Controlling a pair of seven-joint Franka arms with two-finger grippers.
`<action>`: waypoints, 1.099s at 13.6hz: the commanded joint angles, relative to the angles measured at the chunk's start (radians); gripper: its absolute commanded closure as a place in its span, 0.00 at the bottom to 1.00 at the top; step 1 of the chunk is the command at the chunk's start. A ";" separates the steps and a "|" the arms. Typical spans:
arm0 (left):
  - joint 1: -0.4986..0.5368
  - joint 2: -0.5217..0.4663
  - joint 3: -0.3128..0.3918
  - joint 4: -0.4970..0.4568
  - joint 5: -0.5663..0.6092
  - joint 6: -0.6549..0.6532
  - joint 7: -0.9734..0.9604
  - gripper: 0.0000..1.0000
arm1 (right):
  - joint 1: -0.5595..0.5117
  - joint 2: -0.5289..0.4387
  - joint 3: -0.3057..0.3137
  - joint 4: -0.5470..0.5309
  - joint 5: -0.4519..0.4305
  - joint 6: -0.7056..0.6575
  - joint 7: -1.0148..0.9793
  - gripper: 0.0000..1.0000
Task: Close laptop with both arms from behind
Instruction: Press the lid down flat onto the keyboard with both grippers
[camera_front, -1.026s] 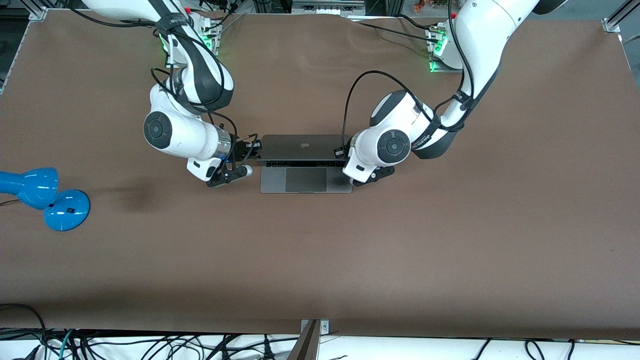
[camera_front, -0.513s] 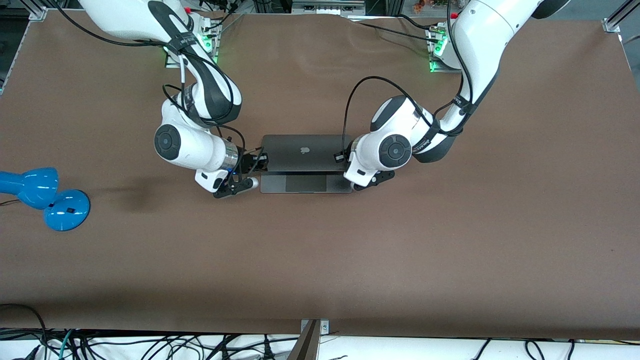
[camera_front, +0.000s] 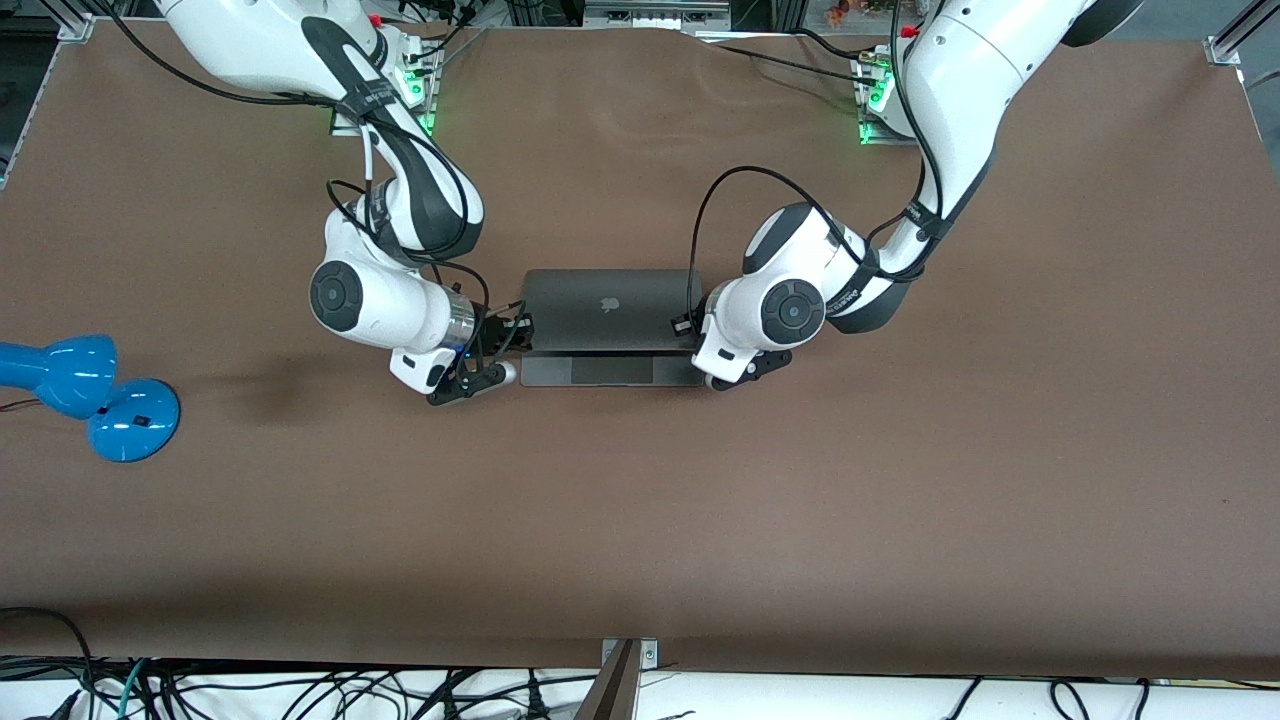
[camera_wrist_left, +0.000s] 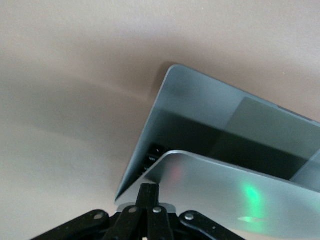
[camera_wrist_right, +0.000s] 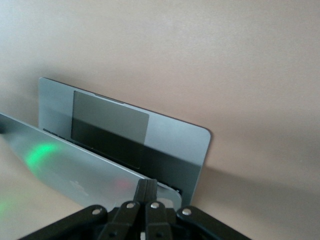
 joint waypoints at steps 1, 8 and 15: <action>-0.016 0.039 0.008 0.054 0.035 0.003 -0.001 1.00 | 0.012 0.030 -0.008 0.029 -0.009 -0.003 -0.012 1.00; -0.036 0.105 0.017 0.111 0.064 0.003 -0.012 1.00 | 0.024 0.081 -0.024 0.029 -0.009 0.040 -0.041 1.00; -0.063 0.128 0.052 0.111 0.065 0.062 -0.012 1.00 | 0.050 0.139 -0.045 0.036 -0.007 0.114 -0.070 1.00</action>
